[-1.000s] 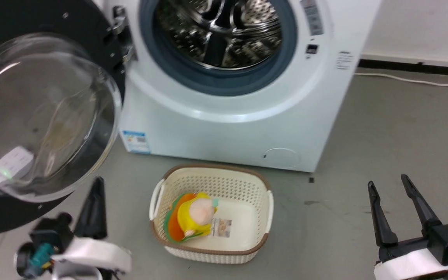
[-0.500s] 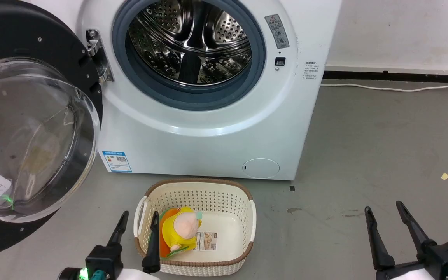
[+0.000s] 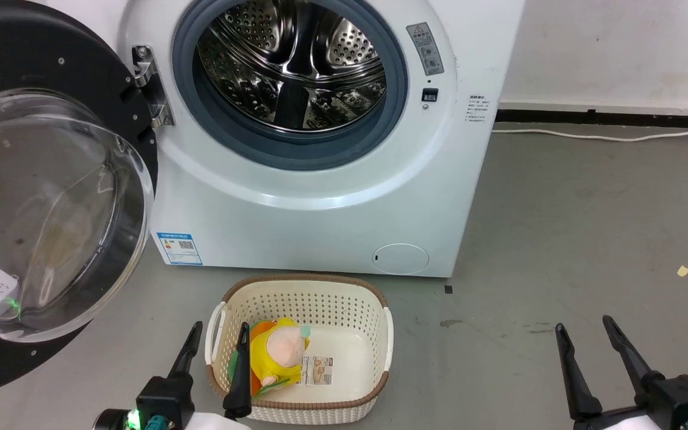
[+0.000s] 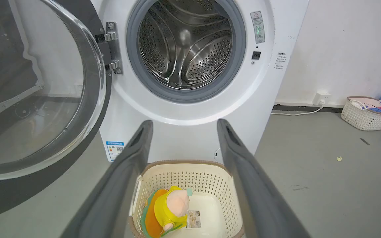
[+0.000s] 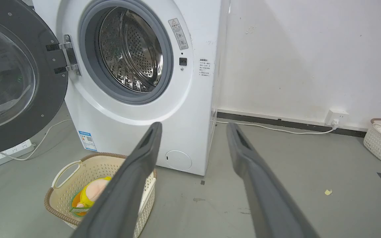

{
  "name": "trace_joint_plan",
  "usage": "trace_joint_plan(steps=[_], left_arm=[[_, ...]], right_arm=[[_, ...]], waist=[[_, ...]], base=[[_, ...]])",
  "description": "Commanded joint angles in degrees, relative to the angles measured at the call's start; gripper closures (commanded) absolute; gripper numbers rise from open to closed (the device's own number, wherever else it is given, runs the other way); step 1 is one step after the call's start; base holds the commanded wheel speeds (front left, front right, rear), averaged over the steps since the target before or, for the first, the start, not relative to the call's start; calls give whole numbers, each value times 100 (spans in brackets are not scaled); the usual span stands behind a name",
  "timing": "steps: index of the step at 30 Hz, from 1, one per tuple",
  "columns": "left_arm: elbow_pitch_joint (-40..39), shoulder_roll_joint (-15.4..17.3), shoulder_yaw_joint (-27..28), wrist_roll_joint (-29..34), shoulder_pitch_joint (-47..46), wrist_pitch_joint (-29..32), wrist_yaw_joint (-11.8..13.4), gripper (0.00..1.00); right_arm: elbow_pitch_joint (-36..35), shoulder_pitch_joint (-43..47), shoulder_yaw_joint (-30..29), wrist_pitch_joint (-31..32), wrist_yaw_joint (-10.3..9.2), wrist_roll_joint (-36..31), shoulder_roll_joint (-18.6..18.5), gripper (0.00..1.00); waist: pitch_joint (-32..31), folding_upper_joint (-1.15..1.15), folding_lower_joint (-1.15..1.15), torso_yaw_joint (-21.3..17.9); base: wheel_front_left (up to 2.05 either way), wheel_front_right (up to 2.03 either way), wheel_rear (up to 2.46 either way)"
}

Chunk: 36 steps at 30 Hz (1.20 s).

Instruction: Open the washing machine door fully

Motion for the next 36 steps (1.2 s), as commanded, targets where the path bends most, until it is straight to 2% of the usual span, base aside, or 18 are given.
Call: trace_joint_plan(steps=[1, 13, 14, 36], left_arm=[[-6, -3, 10, 25, 91, -31, -26, 0], [65, -59, 42, 20, 54, -31, -136, 0], [55, -40, 28, 5, -1, 3, -128, 100], [-67, -114, 199, 195, -20, 223, -204, 100]], right_arm=[[3, 40, 9, -26, 3, 56, 28, 0], [-5, 17, 12, -26, 3, 91, 28, 0], [-2, -2, 7, 2, -1, 38, -1, 100], [-65, -69, 66, 222, 0, 7, 3, 100]], waist=[[1, 0, 0, -4], [15, 0, 0, -2], [15, 0, 0, -2], [32, 0, 0, -33]], base=[[0, 0, 0], [0, 0, 0], [0, 0, 0], [0, 0, 0]])
